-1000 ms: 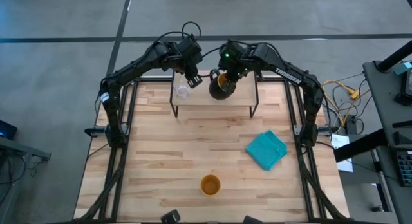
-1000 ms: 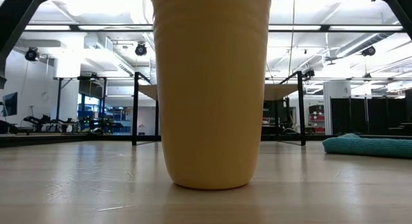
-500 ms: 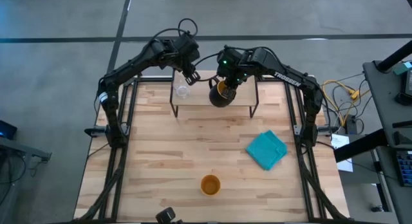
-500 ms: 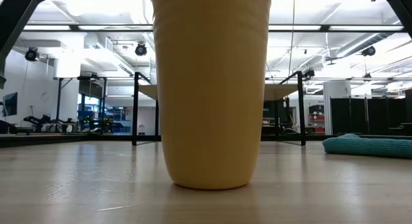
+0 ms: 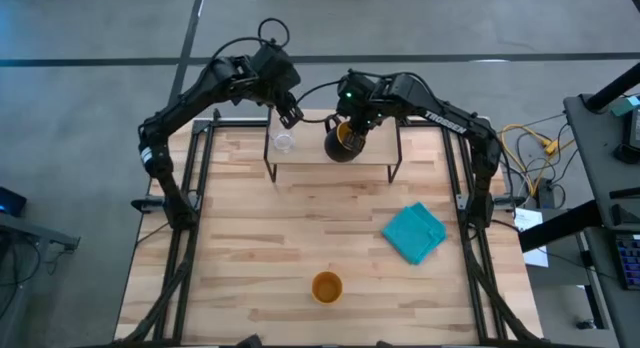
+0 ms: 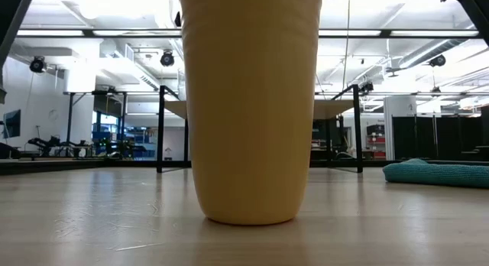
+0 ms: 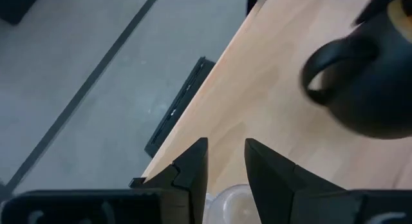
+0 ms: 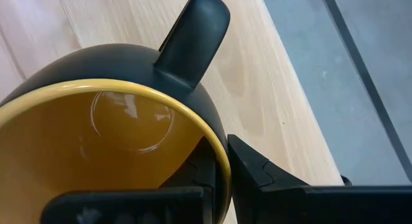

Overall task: Stack small to large cups/mugs on shelf
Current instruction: Put the black mug on the shelf

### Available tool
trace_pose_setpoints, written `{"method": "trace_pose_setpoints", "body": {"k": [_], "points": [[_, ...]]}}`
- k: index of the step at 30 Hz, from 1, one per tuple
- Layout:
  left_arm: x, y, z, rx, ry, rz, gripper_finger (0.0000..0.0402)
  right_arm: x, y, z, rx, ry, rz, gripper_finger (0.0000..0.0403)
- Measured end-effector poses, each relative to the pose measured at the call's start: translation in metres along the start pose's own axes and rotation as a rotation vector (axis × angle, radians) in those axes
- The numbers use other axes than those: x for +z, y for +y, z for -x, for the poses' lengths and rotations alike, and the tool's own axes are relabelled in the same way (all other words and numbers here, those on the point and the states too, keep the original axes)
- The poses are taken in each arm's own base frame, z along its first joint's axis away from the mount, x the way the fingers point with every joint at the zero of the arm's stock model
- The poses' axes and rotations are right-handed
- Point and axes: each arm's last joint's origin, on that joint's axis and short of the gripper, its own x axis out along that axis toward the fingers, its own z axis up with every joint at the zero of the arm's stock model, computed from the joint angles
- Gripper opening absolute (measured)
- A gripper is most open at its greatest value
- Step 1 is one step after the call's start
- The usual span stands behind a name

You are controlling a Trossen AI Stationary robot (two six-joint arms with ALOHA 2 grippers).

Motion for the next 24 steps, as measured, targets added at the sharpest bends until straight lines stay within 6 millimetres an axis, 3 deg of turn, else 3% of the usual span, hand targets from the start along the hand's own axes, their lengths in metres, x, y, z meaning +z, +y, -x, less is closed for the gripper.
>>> {"method": "trace_pose_setpoints", "body": {"k": [16,24], "points": [[-0.007,-0.008,0.052,-0.135,-0.130,-0.019,0.0089,0.010,-0.002,-0.027,0.005,-0.004,0.007,0.0013],[-0.010,-0.005,0.075,-0.134,-0.206,-0.011,0.0089,0.016,-0.003,-0.031,-0.003,-0.046,0.021,0.0013]]}}
